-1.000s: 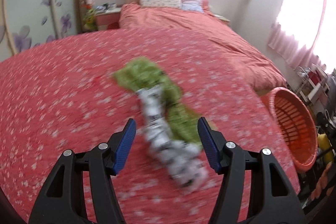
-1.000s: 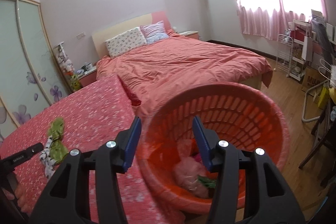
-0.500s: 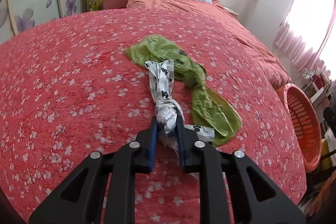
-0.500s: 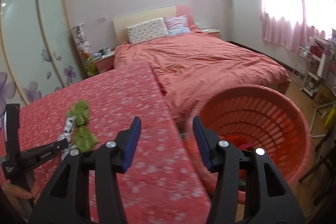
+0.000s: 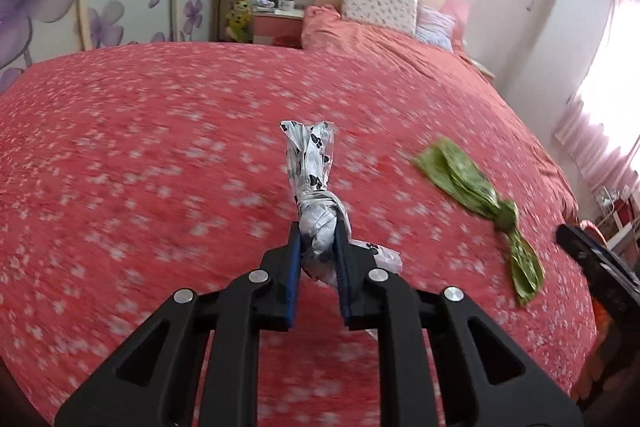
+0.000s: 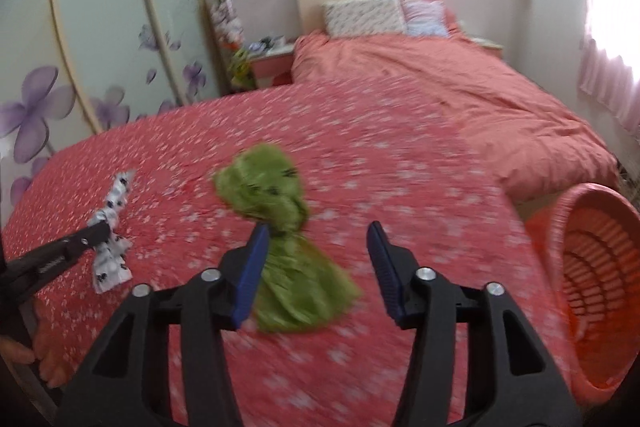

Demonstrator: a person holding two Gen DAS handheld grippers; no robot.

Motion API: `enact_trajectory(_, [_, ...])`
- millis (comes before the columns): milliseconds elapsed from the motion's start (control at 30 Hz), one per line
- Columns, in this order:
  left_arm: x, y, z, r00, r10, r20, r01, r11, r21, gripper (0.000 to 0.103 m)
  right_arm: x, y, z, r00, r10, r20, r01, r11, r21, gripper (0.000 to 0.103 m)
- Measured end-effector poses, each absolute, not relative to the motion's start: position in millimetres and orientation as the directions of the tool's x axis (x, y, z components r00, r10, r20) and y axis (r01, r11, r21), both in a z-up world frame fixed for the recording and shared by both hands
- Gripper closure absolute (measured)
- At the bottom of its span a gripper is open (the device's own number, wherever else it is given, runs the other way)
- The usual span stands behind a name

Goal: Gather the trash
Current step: 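Grasp the white patterned bag with the left tool while the right tool grasps the olive-green bag, then carry both bags over the orange basket and open both tools to drop them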

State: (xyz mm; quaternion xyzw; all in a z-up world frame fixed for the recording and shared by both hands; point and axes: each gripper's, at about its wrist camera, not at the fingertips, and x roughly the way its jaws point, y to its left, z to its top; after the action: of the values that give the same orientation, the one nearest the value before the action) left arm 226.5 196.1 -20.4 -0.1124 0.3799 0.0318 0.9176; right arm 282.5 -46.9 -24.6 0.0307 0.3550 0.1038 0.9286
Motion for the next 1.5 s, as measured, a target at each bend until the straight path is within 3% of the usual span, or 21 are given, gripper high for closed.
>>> enact_trajectory(200, [223,206,-15,0.719,-0.019,-0.695,-0.149,0.972,-0.180,0.087,322,-14,-47,0.626,0.191,-0.756,-0.156,0.981,0.119,0.068])
enact_trajectory(233, [223,207,-14,0.719,-0.021,-0.695,-0.147,0.972,-0.182,0.087,325,-12,-51,0.616,0.177,-0.768,-0.150,0.983,0.106,0.084])
enact_trajectory(333, [223,208,-13,0.720,-0.032,-0.693,-0.135,0.973,-0.186,0.087,317,-17,-50,0.634,0.159,-0.757,-0.128,0.987,0.100,0.092])
enact_trajectory(1033, [201,126,30,0.766,-0.166,-0.621,0.060,0.980,-0.188,0.087,215,-114,35,0.837,0.077,-0.542,0.014,0.987,0.161,0.093])
enact_trajectory(1500, [195,65,42,0.755,-0.273,-0.597,0.194,0.961,-0.195,0.087,184,-144,38,0.857,0.053,-0.513,0.051,0.981,0.187,0.093])
